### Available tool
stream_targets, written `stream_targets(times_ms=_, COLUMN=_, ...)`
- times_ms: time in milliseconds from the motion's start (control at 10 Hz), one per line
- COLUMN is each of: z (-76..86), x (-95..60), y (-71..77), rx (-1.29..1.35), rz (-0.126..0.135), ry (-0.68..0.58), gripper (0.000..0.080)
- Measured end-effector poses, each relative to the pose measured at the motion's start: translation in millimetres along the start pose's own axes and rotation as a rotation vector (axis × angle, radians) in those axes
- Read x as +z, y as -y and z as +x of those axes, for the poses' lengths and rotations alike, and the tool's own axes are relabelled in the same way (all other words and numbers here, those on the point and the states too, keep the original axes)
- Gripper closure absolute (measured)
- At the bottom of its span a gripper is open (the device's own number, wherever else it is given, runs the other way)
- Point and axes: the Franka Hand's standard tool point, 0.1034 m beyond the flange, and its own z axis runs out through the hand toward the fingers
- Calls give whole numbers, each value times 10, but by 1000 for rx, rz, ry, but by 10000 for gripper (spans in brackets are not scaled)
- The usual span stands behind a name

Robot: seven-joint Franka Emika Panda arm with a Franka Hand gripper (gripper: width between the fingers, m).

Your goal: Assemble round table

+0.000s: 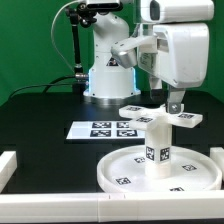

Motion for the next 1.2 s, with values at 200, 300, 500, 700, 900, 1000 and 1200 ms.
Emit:
stream_targets(times_ms=200, z=-11, x=38, y=28, rx=-57, rz=8, ry=12, gripper=151)
stream_targets(times_ms=300, z=-18, x=65, y=40, rx=-54, rz=13, ry=11, gripper=151)
stream_targets(times_ms=500, z=-43, x=94, y=68, rx=-47, rz=20, ry=10, gripper=151)
stream_targets(times_ms=700, z=-52, x=120, y=107, rx=-41, rz=28, ry=9, gripper=151)
stream_targets(times_ms=900, z=-46, x=145, y=119, rx=-33, rz=32, ry=8, gripper=151)
stream_targets(times_ms=1000, z=-35, x=153, y=121, rx=-26, rz=34, ry=8, gripper=151)
stream_targets(times_ms=1200, z=-24, x=150, y=116, rx=-16, rz=33, ry=8, gripper=151)
